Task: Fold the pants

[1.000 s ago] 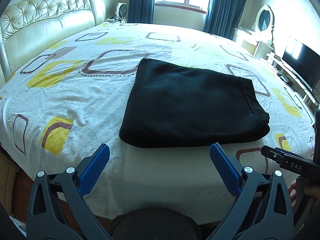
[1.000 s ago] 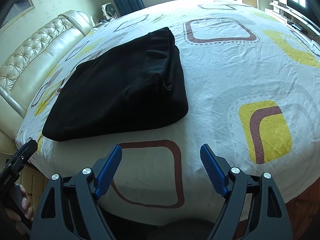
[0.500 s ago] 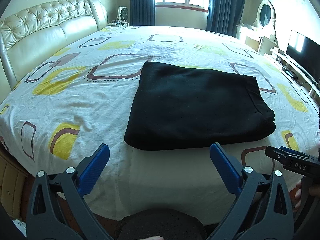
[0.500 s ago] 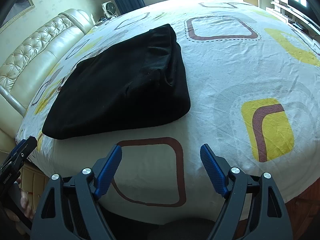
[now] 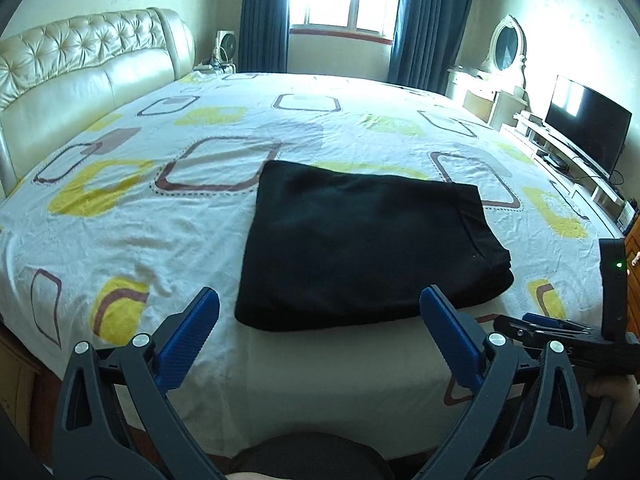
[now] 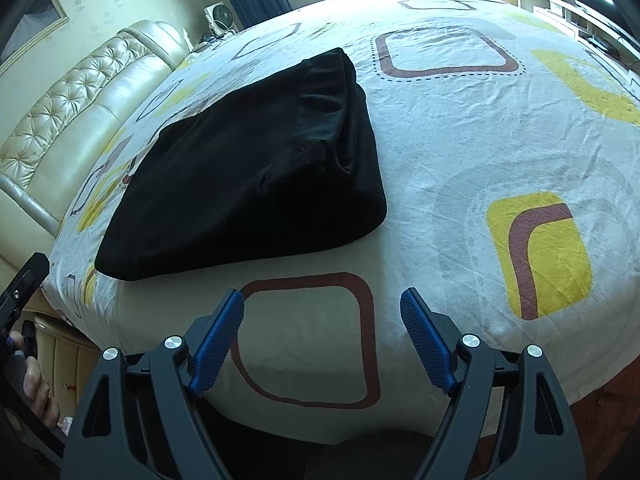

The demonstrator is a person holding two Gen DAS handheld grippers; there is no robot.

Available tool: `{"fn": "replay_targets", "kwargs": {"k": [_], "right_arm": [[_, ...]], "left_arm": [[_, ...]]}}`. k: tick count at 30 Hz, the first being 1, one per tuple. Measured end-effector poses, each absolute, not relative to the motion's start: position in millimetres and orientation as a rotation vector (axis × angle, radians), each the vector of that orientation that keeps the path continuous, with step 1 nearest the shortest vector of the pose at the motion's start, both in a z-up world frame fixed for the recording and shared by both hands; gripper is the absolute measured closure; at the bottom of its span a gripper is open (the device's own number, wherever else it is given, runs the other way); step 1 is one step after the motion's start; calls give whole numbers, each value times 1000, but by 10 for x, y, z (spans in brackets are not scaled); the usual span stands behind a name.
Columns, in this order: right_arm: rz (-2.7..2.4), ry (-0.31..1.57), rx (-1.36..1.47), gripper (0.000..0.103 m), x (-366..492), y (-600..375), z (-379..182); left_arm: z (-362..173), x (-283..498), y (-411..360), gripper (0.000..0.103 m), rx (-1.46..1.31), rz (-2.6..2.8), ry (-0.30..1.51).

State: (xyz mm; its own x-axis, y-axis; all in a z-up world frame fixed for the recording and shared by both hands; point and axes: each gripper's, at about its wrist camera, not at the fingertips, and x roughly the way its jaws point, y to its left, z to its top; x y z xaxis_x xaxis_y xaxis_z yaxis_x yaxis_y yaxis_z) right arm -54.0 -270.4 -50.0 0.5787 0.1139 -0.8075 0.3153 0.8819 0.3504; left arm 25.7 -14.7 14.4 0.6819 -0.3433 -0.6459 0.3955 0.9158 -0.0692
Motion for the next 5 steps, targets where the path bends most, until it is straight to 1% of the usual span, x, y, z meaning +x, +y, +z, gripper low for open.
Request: {"fn": "replay_targets", "kwargs": {"k": [2, 5], "right_arm": [[-109, 938, 502, 24, -486, -2780, -404], [-127, 873, 491, 23, -281, -3054, -197]], "left_arm": [[164, 483, -54, 3, 81, -426, 722], [129, 1045, 213, 3, 69, -348, 722]]}}
